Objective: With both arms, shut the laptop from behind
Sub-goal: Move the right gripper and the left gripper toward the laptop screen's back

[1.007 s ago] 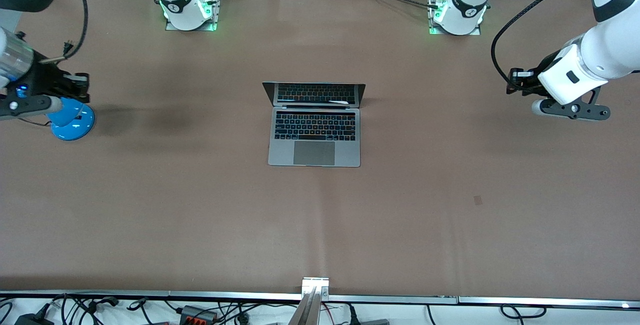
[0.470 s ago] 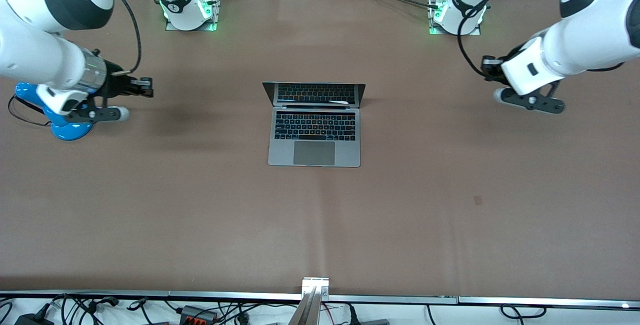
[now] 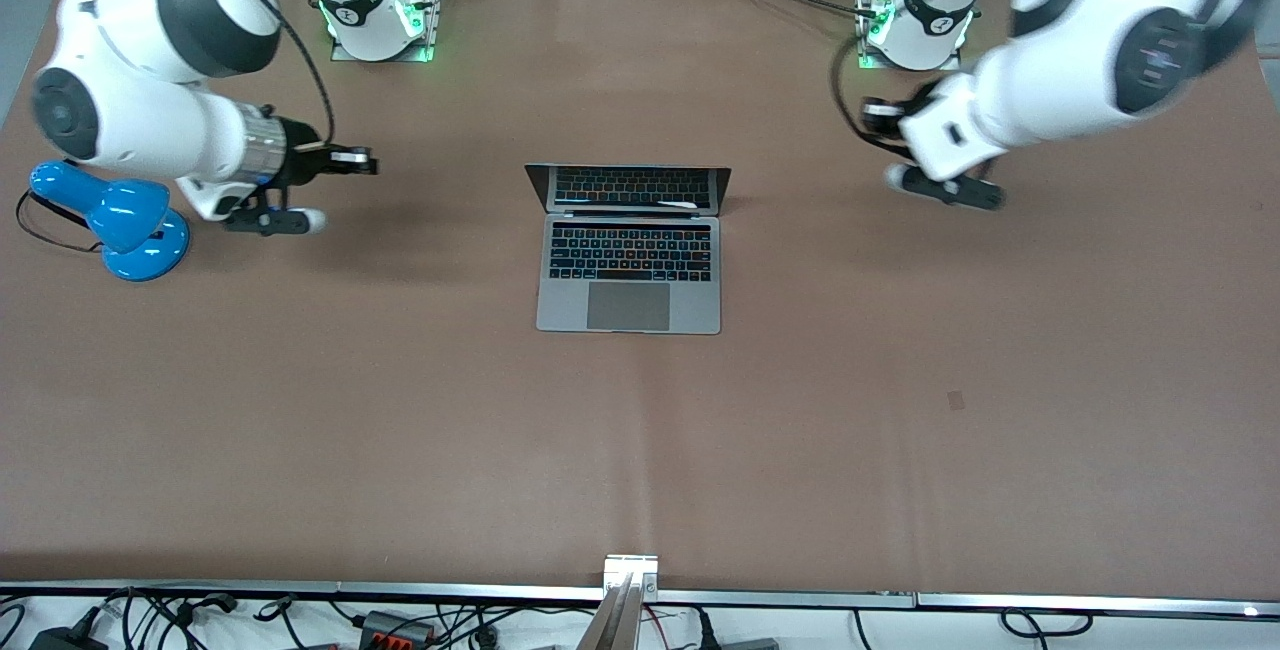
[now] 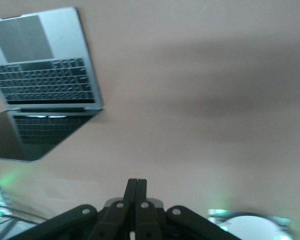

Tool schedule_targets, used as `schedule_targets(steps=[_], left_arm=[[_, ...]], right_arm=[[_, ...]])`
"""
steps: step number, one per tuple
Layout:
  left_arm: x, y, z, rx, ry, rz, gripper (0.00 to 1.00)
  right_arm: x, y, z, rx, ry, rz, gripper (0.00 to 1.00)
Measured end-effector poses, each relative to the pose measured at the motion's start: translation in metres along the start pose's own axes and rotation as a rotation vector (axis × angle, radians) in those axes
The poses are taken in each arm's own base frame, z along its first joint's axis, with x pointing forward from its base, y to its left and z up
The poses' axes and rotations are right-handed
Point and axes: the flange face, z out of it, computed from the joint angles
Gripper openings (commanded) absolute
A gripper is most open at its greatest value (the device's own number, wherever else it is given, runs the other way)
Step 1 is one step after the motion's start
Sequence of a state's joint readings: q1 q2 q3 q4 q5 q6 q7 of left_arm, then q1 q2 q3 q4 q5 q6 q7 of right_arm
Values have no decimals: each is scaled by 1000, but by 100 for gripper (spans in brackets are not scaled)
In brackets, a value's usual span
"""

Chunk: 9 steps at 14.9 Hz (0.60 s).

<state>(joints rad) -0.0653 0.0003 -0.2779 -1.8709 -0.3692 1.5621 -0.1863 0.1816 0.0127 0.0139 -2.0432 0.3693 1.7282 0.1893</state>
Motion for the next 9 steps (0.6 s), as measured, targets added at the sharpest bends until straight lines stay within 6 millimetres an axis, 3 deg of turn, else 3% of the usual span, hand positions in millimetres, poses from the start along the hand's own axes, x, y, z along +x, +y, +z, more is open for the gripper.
schedule_targets(steps=[4, 9], left_arm=[[-19, 47, 46, 17, 14, 10, 1], [-25, 77, 98, -14, 45, 34, 1]], right_arm=[[-32, -8, 53, 2, 14, 26, 0], [-65, -34, 80, 85, -9, 55, 0]])
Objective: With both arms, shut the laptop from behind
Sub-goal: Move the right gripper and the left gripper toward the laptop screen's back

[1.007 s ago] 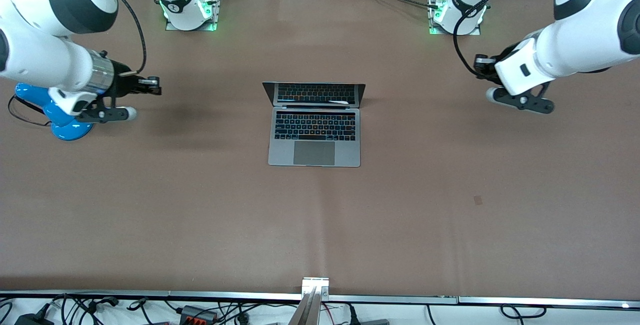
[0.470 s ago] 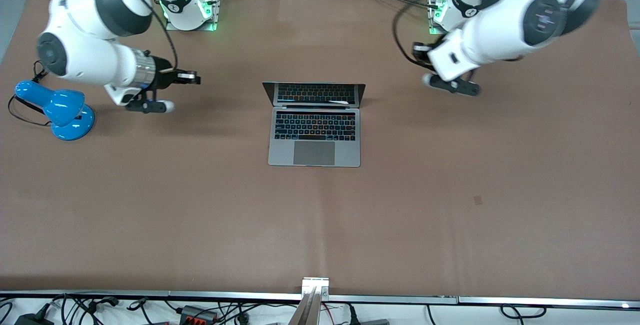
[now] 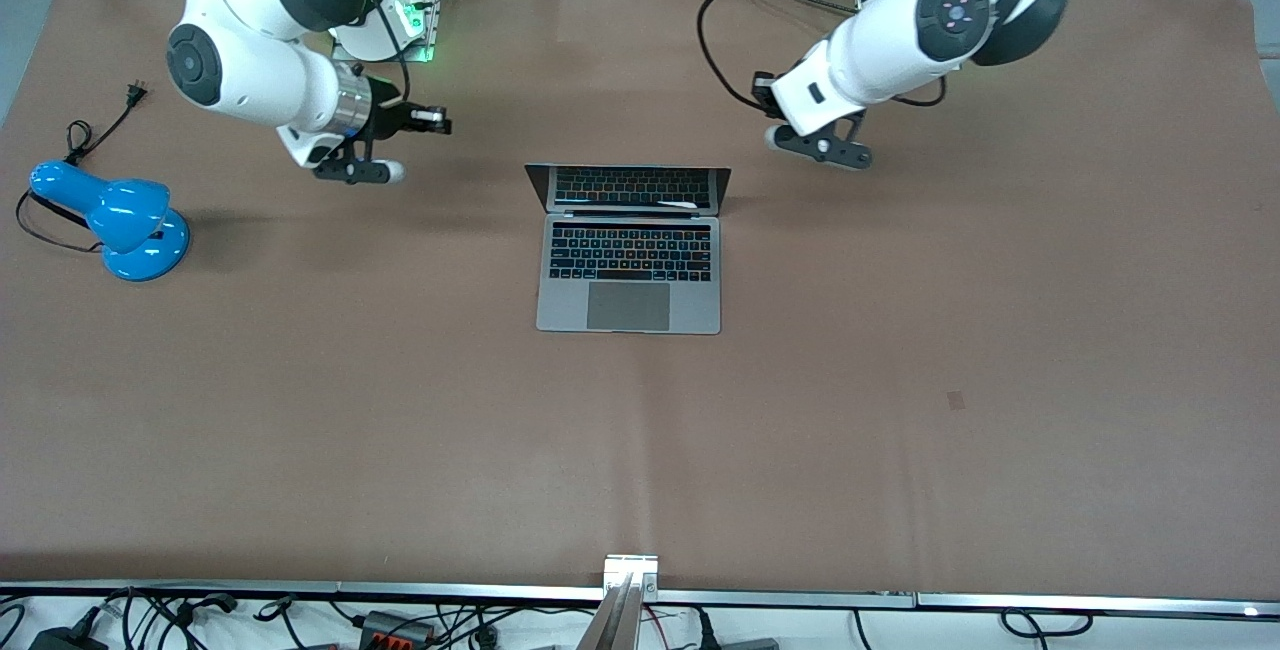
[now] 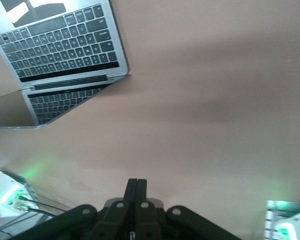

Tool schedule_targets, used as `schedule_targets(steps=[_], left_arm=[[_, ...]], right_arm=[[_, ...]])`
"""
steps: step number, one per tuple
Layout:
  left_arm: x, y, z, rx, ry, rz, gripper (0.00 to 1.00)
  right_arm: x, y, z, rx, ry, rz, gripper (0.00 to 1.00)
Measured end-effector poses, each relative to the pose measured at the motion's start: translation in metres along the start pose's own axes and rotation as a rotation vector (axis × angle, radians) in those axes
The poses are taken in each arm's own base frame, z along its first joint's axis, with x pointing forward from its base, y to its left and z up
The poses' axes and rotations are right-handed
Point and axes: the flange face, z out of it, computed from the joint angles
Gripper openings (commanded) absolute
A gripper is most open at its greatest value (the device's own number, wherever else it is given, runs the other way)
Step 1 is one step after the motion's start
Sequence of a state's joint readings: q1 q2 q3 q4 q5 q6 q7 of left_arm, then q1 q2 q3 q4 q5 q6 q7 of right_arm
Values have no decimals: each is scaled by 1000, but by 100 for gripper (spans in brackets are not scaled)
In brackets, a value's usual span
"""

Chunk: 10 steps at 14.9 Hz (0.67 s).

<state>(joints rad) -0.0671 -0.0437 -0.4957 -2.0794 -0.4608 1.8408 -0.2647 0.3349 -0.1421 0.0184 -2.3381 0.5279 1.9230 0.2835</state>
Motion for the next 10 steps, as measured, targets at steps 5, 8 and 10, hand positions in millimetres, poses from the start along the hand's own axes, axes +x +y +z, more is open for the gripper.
schedule_targets(steps=[5, 8, 10], left_arm=[[-7, 16, 43, -11, 51, 10, 1], [-6, 18, 65, -24, 107, -23, 1], [0, 23, 79, -45, 146, -45, 1]], right_arm=[[-32, -44, 55, -6, 96, 80, 0], [-51, -75, 80, 0, 145, 86, 0], [-45, -79, 93, 4, 177, 86, 0]])
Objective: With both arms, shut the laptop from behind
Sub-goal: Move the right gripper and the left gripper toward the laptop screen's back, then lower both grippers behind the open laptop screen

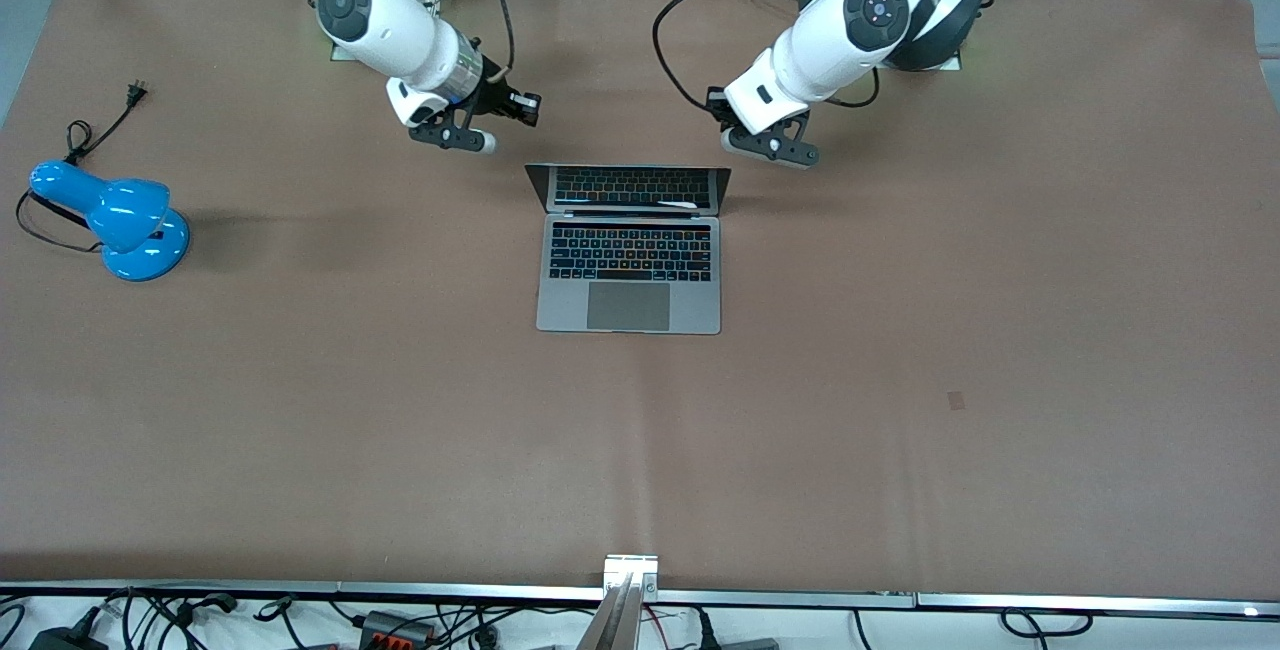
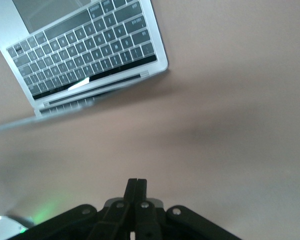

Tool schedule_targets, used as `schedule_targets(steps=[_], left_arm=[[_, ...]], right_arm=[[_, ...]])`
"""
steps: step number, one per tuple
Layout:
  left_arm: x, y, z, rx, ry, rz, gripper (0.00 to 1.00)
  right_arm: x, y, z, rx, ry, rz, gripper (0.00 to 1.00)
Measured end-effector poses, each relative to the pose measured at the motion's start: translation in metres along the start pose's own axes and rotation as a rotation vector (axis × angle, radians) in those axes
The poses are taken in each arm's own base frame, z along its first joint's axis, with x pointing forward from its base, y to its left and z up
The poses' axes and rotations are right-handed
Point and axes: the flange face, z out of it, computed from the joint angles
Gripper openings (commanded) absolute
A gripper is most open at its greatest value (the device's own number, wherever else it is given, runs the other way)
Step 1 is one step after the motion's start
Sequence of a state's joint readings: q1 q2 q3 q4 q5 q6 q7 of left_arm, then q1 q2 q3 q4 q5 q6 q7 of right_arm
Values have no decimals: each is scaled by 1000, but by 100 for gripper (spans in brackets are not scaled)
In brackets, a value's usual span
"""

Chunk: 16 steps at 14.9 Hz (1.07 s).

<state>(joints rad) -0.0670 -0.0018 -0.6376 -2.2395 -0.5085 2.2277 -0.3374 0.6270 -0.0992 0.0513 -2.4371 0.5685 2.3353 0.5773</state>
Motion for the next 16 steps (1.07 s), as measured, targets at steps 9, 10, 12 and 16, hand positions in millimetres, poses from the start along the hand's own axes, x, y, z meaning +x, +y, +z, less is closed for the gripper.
schedule_targets(steps=[9, 10, 12, 16], left_arm=[[30, -2, 27, -84, 126, -54, 1], [33, -3, 27, -90, 140, -59, 1], [38, -5, 27, -102, 166, -65, 1], [49, -10, 34, -125, 209, -66, 1]], right_arm=[[24, -25, 20, 25, 58, -3, 0], [27, -28, 20, 28, 61, -1, 0], [36, -35, 21, 34, 65, 4, 0], [58, -53, 28, 42, 70, 12, 0]])
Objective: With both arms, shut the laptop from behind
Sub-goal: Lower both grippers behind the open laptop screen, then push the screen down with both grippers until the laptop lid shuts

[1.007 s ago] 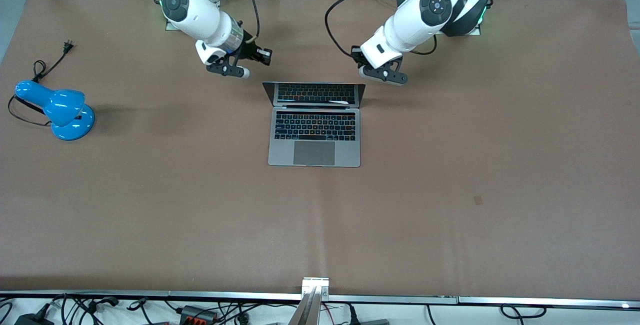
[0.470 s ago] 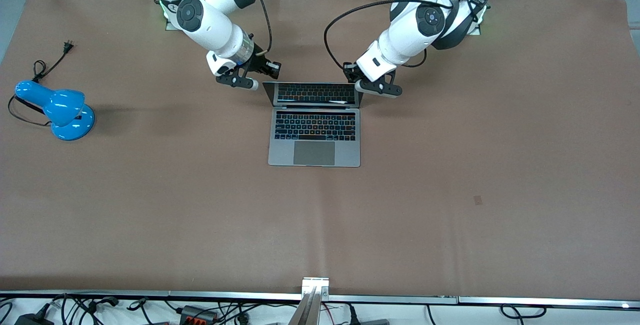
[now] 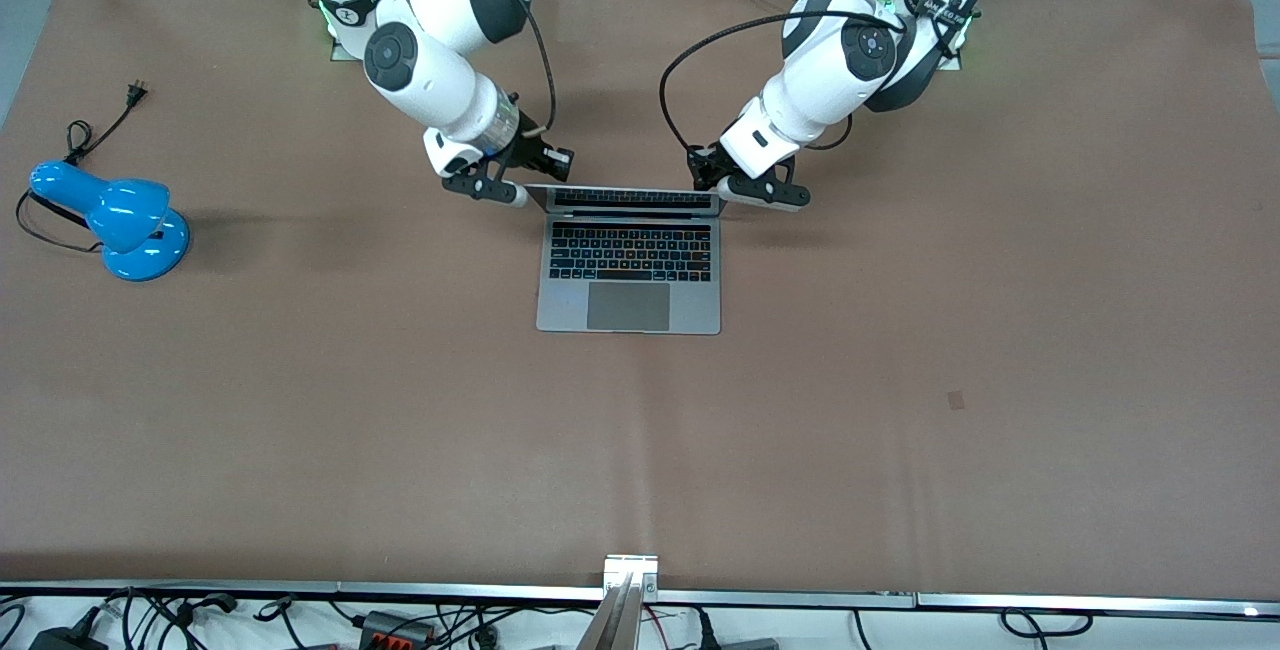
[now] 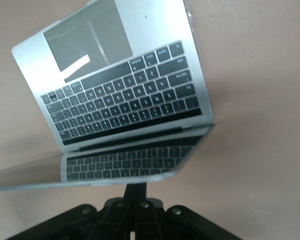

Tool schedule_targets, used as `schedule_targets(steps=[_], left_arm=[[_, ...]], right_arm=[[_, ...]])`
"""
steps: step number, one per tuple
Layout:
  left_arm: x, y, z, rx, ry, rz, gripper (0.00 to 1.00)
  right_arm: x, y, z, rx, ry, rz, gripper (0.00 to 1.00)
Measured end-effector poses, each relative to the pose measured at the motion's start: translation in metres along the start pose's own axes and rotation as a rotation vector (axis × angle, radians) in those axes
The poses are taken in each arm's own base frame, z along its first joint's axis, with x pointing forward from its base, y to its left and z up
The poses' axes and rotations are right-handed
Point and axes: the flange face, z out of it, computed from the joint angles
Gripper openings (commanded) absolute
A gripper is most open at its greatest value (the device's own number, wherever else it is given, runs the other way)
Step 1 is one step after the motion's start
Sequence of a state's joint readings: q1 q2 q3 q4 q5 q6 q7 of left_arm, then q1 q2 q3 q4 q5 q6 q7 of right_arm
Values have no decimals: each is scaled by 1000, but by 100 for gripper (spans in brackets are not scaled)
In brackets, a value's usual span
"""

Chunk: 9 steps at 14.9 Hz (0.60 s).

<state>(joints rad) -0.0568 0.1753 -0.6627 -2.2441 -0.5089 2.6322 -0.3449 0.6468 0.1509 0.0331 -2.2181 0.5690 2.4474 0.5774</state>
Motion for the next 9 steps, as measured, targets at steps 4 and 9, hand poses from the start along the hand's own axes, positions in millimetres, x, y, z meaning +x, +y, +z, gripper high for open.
schedule_targets(steps=[4, 9], left_arm=[[11, -10, 15, -22, 35, -1, 1], [35, -29, 32, -43, 66, 36, 1]], right_arm=[[25, -4, 13, -4, 1, 25, 0], [53, -13, 24, 4, 8, 45, 0]])
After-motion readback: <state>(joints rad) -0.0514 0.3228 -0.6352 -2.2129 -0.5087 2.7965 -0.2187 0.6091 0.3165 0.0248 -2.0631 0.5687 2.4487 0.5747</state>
